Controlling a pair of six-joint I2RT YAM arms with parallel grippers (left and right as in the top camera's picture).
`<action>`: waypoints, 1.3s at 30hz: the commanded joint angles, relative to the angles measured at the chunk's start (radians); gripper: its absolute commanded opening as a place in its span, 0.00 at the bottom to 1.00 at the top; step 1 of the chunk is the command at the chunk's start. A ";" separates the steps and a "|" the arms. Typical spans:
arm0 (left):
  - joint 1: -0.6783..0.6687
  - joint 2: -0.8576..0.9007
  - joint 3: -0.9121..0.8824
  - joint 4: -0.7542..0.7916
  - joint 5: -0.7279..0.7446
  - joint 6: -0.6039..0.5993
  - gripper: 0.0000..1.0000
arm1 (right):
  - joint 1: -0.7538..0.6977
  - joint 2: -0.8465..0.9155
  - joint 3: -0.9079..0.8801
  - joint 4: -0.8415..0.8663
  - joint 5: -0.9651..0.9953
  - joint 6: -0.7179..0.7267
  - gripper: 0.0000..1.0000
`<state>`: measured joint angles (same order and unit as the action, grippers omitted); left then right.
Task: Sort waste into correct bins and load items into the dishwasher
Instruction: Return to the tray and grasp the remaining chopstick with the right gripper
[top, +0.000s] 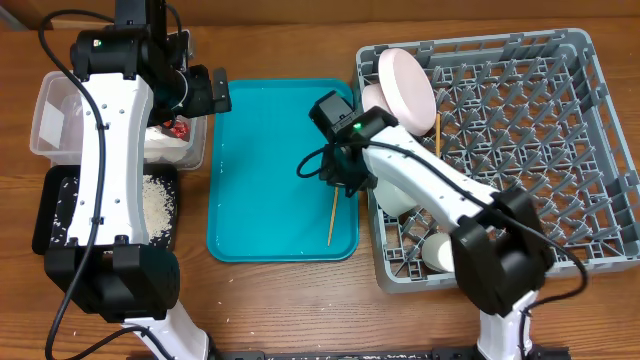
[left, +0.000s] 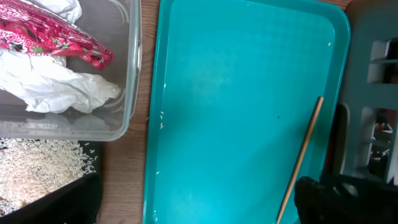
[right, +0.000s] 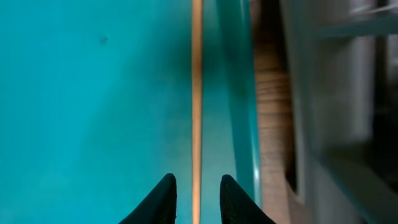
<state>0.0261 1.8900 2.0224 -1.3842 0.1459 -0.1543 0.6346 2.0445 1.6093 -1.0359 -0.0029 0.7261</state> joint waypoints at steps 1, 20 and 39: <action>-0.007 -0.001 0.019 0.001 0.001 0.005 1.00 | 0.001 0.065 -0.011 0.006 -0.025 0.025 0.29; -0.007 -0.001 0.019 0.001 0.001 0.005 1.00 | 0.012 0.139 -0.011 0.033 -0.055 0.026 0.29; -0.007 -0.001 0.019 0.001 0.001 0.005 1.00 | 0.017 0.166 0.064 -0.002 -0.101 -0.040 0.04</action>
<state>0.0261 1.8900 2.0224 -1.3838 0.1459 -0.1543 0.6487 2.1826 1.6276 -1.0084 -0.0994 0.7383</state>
